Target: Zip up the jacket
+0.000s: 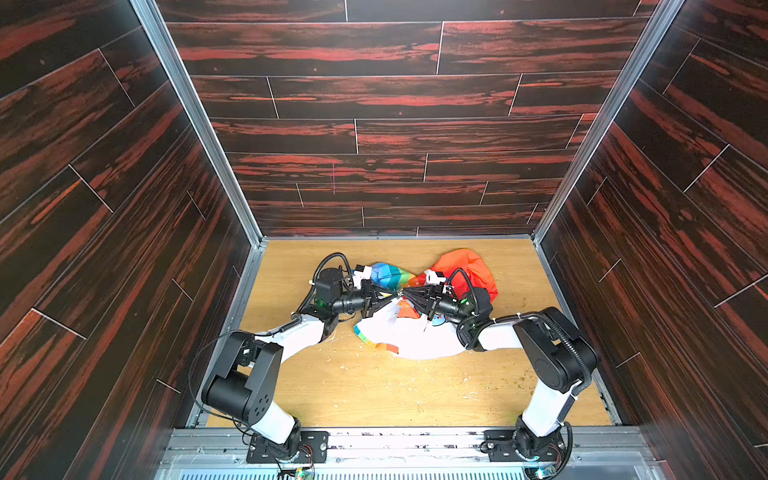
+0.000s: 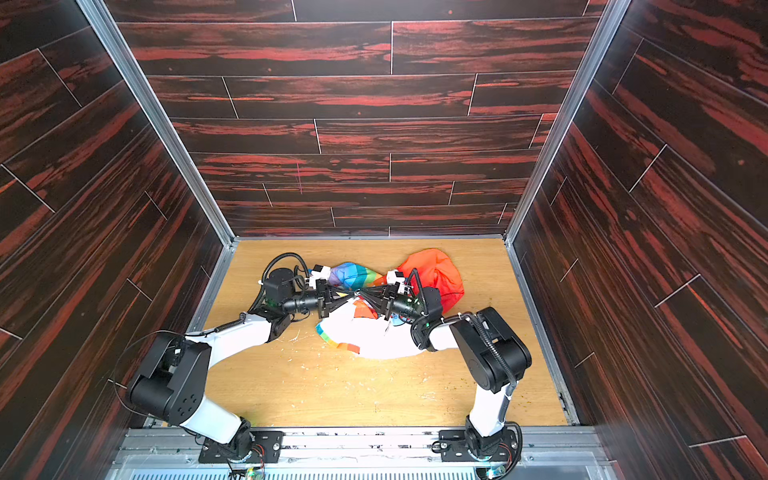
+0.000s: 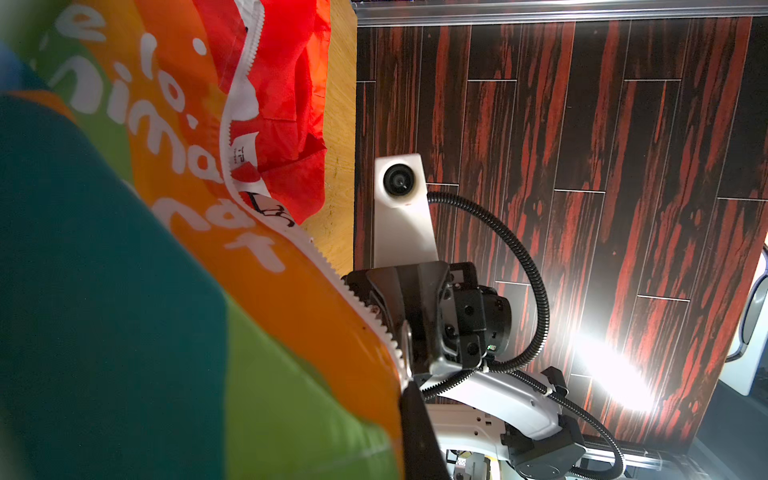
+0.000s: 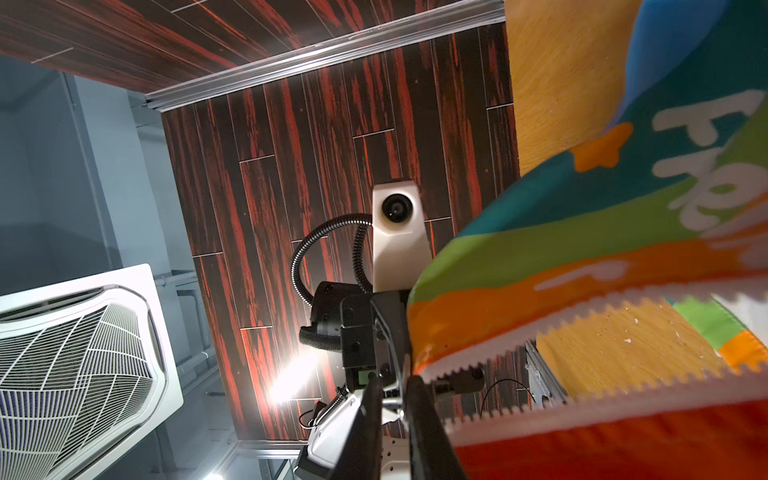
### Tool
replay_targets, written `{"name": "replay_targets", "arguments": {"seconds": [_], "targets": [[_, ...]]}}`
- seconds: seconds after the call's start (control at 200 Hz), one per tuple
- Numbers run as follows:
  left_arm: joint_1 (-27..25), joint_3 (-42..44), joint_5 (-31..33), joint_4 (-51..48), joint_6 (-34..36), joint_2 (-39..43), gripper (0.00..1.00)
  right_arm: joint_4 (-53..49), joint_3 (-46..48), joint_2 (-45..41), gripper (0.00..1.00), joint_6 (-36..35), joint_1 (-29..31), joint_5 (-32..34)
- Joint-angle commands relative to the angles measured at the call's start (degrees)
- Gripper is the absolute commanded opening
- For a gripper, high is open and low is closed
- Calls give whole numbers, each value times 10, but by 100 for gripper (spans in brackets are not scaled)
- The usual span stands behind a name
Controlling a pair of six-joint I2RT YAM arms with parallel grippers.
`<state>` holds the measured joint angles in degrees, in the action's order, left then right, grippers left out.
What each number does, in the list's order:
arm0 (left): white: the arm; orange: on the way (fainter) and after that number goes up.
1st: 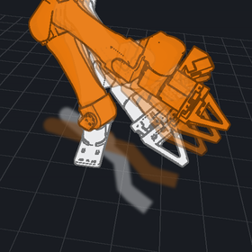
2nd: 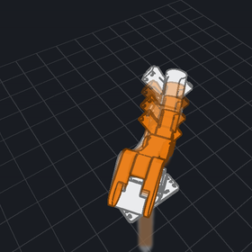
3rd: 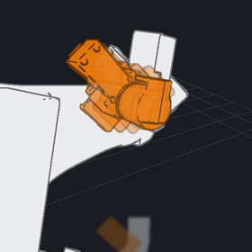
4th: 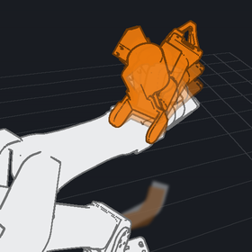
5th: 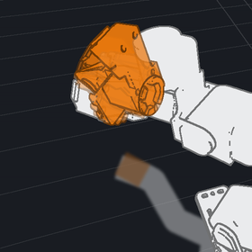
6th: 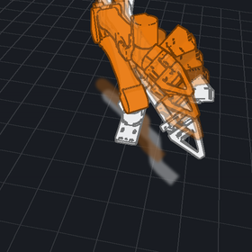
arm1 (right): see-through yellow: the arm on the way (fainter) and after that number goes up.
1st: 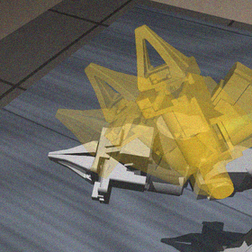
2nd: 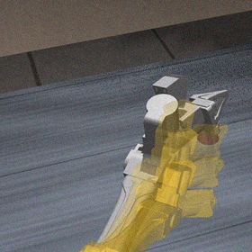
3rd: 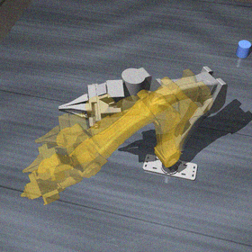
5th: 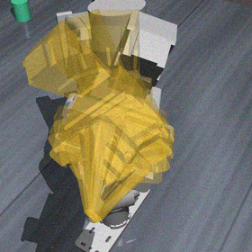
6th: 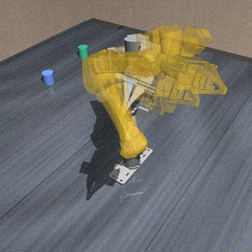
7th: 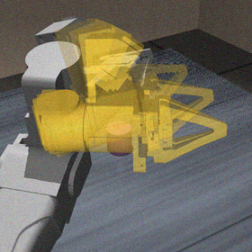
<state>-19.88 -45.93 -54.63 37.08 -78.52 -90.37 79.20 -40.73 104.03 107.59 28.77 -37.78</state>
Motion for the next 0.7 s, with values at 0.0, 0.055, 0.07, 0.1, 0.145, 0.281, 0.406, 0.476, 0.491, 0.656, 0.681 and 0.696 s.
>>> {"name": "replay_targets", "arguments": {"seconds": [0.0,0.055,0.07,0.1,0.145,0.281,0.406,0.476,0.491,0.656,0.681,0.696], "targets": [[3,3,-7,14,-4,22,0,-1,-9,-10,14,-4,-2,-10],[3,2,-7,14,-4,23,0,-4,-8,-11,14,-6,-2,-12],[3,2,-7,14,-4,23,0,-4,-8,-10,14,-6,-3,-12],[3,2,-7,14,-4,23,0,-5,-8,-10,13,-6,-3,-12],[3,3,-7,13,-3,23,0,-7,-7,-10,13,-7,-2,-13],[3,3,-7,13,-5,22,0,-9,-8,-9,15,-7,-3,-16],[3,6,-7,13,-5,25,0,-9,-13,-5,15,-6,-2,-18],[3,6,-6,12,-4,27,0,-9,-18,-3,14,-5,-2,-21],[3,7,-6,12,-5,27,0,-9,-19,-2,13,-5,-3,-22],[3,12,-4,9,-4,34,0,-11,-32,5,6,-2,-2,-28],[3,12,-3,7,-3,36,0,-12,-33,6,4,-2,-2,-30],[3,12,-3,4,-2,37,0,-14,-34,6,4,-3,-2,-31]]}}
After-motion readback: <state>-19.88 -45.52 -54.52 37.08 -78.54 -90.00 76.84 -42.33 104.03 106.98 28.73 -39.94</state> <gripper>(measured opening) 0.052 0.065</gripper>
